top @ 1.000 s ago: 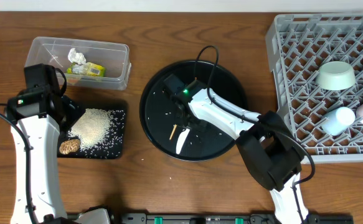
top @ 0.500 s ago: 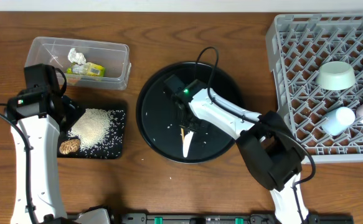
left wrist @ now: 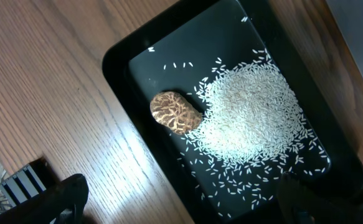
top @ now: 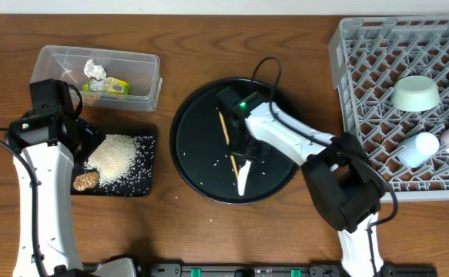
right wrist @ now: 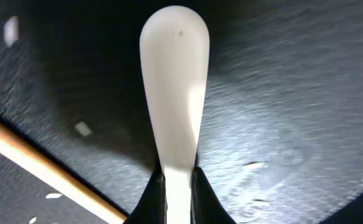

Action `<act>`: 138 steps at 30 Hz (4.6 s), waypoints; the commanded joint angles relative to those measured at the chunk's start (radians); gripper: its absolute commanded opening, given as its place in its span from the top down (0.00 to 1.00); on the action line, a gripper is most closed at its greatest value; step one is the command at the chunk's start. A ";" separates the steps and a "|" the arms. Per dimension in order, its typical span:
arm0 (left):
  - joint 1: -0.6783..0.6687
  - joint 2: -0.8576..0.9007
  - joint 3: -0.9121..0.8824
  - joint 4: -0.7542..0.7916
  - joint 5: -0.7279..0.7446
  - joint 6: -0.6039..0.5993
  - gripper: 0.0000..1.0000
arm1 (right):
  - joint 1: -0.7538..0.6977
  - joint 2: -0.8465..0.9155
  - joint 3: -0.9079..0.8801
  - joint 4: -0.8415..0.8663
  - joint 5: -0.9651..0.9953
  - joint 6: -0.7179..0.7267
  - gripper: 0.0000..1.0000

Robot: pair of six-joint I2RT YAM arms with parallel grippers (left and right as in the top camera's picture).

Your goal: Sort waste into correct bins and load items into the dishwasher rack

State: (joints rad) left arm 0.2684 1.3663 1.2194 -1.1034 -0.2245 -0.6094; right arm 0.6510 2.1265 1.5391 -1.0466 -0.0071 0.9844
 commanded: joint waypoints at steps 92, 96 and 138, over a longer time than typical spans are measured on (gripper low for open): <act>0.005 -0.001 0.009 -0.006 -0.019 -0.016 0.02 | -0.207 -0.322 -0.003 0.105 -0.103 -0.093 0.99; 0.005 -0.001 0.009 -0.006 -0.019 -0.016 0.02 | -0.337 -0.443 -0.003 0.100 -0.099 -0.290 0.98; 0.005 -0.001 0.009 -0.007 -0.020 -0.016 0.02 | -0.078 -0.015 -0.075 0.264 -0.058 0.100 0.33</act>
State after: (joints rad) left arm 0.2684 1.3663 1.2194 -1.1034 -0.2245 -0.6094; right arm 0.5774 2.0895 1.4685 -0.7887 -0.1001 1.0382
